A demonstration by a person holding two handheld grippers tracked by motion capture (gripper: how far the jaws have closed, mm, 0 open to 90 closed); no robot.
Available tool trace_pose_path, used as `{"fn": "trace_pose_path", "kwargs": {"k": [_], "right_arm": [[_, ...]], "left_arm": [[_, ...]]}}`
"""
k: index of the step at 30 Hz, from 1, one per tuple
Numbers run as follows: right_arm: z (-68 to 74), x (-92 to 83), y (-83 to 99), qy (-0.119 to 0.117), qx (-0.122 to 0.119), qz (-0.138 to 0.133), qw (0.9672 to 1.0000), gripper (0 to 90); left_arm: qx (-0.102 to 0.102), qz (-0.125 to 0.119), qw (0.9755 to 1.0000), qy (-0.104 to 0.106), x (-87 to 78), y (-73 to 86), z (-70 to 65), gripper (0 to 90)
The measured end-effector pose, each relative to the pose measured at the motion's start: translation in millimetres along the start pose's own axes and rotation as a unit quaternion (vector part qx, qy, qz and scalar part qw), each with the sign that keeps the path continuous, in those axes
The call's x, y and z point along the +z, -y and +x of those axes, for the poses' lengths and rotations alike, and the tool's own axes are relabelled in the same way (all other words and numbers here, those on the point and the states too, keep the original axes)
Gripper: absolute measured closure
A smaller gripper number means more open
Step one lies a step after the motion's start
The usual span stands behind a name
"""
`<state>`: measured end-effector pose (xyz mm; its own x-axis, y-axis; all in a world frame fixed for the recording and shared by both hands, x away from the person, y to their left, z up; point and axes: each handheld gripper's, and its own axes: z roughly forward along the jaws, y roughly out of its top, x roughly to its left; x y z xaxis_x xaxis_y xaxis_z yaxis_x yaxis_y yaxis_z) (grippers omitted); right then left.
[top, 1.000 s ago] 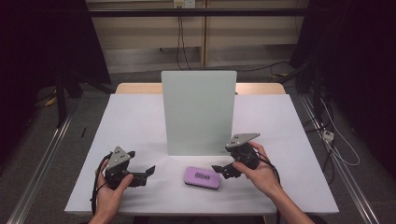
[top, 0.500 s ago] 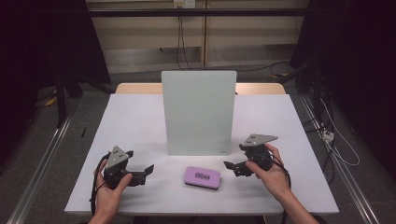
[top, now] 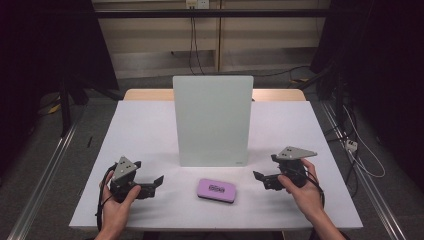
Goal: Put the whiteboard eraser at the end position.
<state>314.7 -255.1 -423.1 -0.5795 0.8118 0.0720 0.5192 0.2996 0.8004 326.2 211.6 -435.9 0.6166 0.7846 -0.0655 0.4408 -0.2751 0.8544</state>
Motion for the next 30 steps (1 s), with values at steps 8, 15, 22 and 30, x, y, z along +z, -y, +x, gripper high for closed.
{"fn": "trace_pose_path", "kwargs": {"k": [8, 15, 22, 30], "right_arm": [[-9.8, -9.4, 14.0, 0.020, 0.018, -0.004, 0.9996, 10.3], [-12.9, -20.4, 23.4, 0.039, 0.023, -0.023, 0.9987, 10.4], [-16.7, -23.5, 37.4, 0.046, 0.035, -0.018, 0.9982, 10.4], [-20.9, -30.1, 45.9, 0.059, 0.054, -0.033, 0.9962, 10.4]], "left_arm": [[-0.008, -0.008, 0.9998, -0.014, -3.0, -0.2, 2.7, 4.6], [-0.012, -0.008, 0.9998, -0.010, -3.6, 0.3, 2.8, 4.6], [-0.015, -0.007, 0.9998, -0.011, -3.8, 0.4, 3.8, 4.6], [-0.015, -0.007, 0.9998, -0.010, -5.1, 0.9, 4.2, 4.6]]}}
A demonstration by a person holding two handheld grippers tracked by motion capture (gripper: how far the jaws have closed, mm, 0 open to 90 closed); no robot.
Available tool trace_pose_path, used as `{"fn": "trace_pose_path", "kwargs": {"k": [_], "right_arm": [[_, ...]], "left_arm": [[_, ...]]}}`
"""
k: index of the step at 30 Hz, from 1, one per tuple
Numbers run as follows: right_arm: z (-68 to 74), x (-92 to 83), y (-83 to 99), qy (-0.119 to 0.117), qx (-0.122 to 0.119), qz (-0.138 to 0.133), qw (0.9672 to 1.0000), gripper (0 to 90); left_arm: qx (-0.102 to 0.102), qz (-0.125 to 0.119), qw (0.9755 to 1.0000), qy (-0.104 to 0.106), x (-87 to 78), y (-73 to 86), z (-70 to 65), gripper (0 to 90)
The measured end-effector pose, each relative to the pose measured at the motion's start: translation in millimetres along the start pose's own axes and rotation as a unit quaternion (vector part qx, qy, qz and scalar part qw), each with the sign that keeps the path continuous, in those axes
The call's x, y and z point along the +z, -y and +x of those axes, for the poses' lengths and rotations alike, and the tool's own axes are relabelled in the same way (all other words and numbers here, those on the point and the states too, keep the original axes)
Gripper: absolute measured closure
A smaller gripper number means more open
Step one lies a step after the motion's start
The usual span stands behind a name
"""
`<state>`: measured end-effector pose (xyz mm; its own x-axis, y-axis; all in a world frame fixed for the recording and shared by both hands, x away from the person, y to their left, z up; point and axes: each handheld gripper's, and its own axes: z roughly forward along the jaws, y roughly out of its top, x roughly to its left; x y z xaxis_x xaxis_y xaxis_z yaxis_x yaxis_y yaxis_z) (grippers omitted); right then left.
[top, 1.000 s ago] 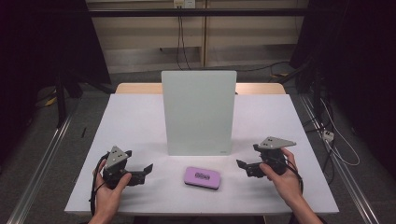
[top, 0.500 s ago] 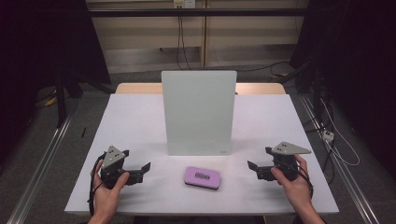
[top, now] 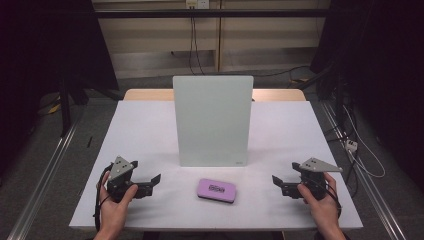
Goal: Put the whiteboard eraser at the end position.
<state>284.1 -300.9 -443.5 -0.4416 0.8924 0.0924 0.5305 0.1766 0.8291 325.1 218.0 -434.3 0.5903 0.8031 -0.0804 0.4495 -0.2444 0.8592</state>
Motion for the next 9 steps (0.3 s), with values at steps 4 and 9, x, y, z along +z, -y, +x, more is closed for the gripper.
{"fn": "trace_pose_path", "kwargs": {"k": [4, 9], "right_arm": [[-0.9, 0.6, 3.8, 0.000, 0.005, 0.006, 1.0000, 10.3], [0.6, 3.2, 3.0, -0.004, 0.006, 0.006, 1.0000, 10.3]], "left_arm": [[-0.002, 0.000, 1.0000, 0.000, -0.7, 0.1, 0.4, 4.6], [-0.003, 0.003, 1.0000, 0.003, 0.5, 0.5, 1.3, 4.6]]}}
